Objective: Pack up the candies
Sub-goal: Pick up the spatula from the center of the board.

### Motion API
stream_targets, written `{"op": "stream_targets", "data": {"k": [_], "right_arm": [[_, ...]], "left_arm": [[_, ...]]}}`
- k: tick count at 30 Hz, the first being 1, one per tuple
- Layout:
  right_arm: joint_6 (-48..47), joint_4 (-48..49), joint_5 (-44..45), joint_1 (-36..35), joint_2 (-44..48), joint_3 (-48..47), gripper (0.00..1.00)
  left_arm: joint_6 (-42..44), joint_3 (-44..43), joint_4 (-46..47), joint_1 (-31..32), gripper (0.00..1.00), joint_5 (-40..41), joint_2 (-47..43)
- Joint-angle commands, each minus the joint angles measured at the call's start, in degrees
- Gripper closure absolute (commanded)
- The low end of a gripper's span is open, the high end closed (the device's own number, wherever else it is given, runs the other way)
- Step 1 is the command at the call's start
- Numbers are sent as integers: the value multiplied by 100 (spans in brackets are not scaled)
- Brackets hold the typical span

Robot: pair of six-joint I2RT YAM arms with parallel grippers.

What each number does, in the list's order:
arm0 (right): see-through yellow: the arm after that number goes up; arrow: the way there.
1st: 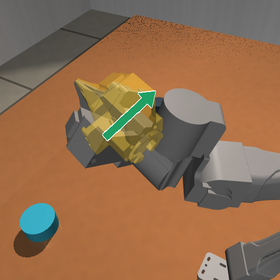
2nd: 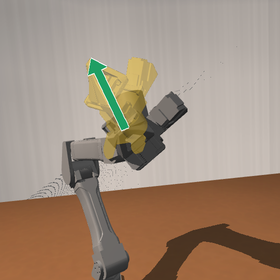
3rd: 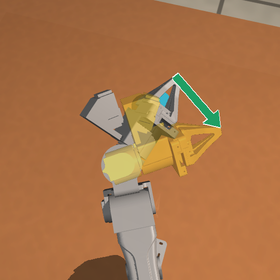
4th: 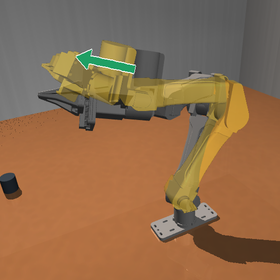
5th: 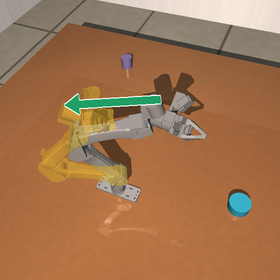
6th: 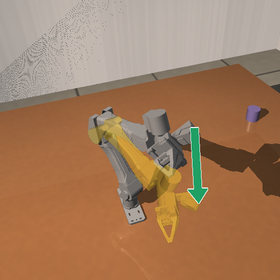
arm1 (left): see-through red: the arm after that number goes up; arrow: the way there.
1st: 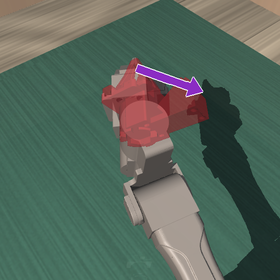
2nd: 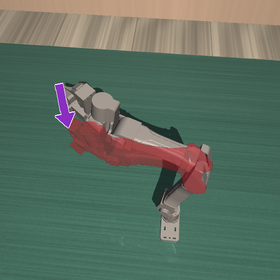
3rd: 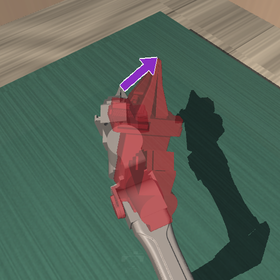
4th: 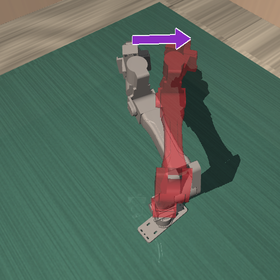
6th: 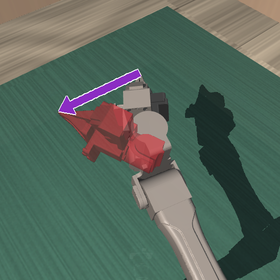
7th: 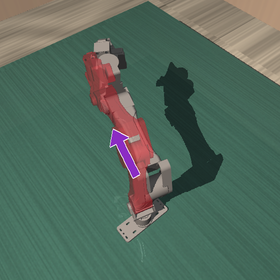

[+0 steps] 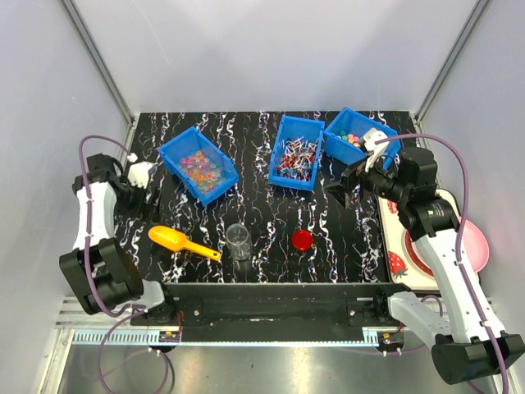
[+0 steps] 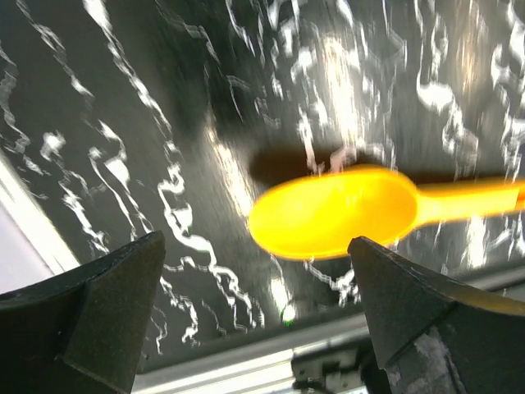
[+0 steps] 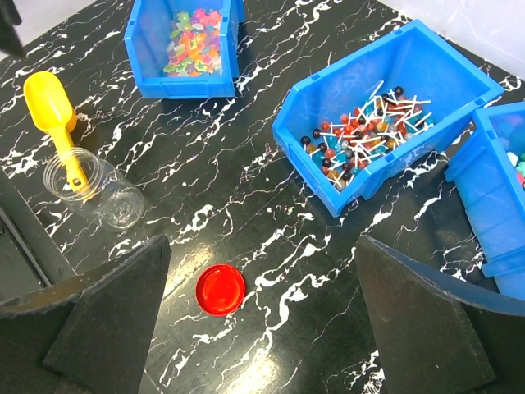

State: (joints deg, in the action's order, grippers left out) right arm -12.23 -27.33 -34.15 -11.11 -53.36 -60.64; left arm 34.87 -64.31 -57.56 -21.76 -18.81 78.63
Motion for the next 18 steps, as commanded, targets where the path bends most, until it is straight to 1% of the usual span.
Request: {"op": "stream_targets", "data": {"k": [1,7,11,14,17,18], "right_arm": [[-95,-18,-118,-49,98,-229,0],[-148,-44,-127,-40,203,-211,0],[-192,-62,-118,-49,195,-176,0],[-201,-44,-118,-40,160,-167,0],[-201,-35,-118,-49,151,-176,0],[-192,-44,-109,-49,151,-176,0]], "left_arm": [[959,59,-335,-241,1,-448,64],[1276,138,-335,-487,7,-896,731],[1566,182,-458,-566,11,-1177,961],[1619,279,-458,-566,12,-1187,1101],[1654,367,-440,-575,20,-1195,1242],[1663,393,-449,-575,25,-1195,1269]]}}
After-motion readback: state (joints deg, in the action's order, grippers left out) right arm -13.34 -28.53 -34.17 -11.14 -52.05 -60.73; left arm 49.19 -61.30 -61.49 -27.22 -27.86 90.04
